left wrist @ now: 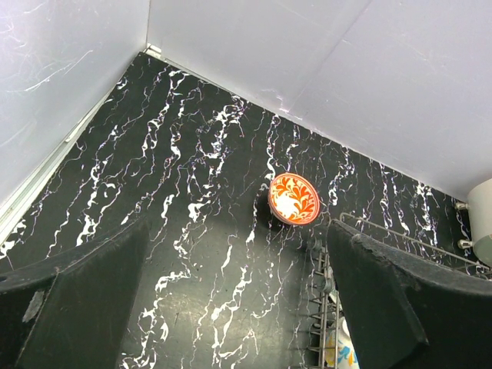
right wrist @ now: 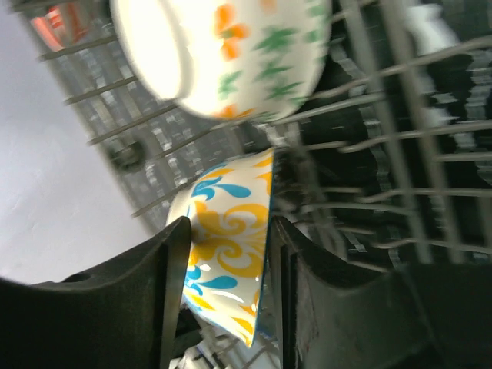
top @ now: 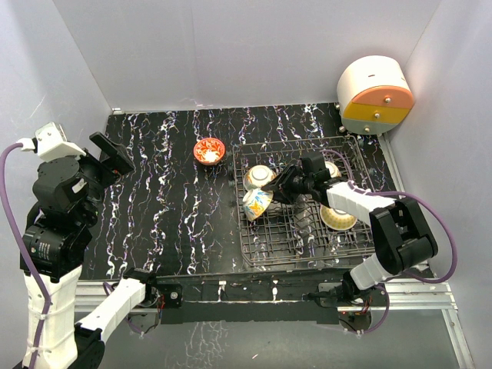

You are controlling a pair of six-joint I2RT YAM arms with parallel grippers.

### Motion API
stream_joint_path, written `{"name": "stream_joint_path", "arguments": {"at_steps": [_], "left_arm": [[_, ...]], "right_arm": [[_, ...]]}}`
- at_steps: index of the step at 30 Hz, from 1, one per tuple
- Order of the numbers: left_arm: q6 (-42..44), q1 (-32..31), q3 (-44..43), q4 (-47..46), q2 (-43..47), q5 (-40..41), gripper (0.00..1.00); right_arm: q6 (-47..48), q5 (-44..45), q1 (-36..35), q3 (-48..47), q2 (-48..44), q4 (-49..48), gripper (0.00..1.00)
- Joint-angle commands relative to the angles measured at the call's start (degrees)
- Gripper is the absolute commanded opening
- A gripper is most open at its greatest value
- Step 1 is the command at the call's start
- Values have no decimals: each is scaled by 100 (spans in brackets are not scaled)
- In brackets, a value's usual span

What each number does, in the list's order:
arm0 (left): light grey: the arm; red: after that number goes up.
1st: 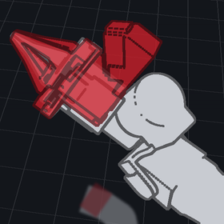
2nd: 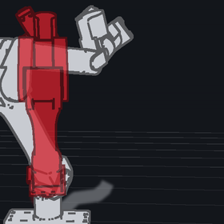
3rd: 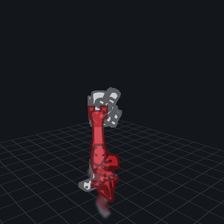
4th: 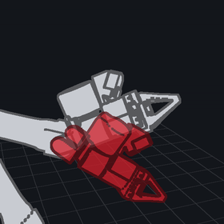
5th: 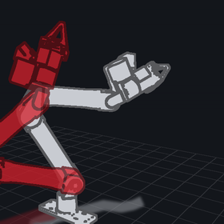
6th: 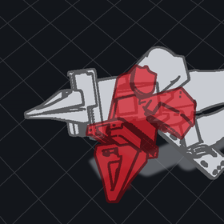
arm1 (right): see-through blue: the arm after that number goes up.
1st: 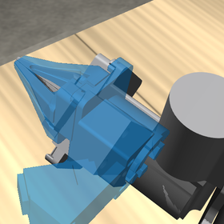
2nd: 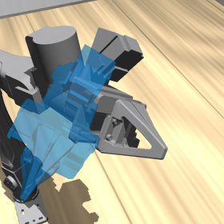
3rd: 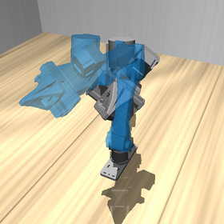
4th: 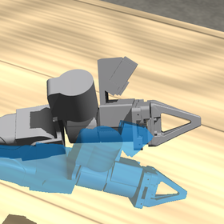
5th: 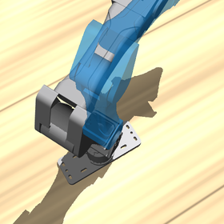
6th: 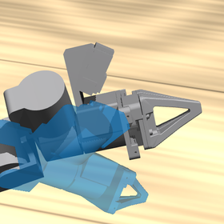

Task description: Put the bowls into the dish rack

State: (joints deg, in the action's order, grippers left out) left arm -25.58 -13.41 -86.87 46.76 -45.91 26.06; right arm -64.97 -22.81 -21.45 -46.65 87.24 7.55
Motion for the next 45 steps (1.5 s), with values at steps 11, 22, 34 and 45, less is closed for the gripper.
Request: {"name": "stream_joint_path", "arguments": {"at_steps": [11,22,34,45], "left_arm": [[1,-13,3,-36,76,-61,97],[-17,-18,-14,-16,58,-100,97],[-61,-17,-11,-36,12,-190,97],[-32,-14,-134,256,211,161,97]], "right_arm": [[1004,1015,110,-200,-163,1288,100],[1868,1645,93,-1314,-643,2216,99],[2769,2210,-1233,-3921,457,2963,99],[3046,2951,-1731,-6088,2119,3604,99]]}}
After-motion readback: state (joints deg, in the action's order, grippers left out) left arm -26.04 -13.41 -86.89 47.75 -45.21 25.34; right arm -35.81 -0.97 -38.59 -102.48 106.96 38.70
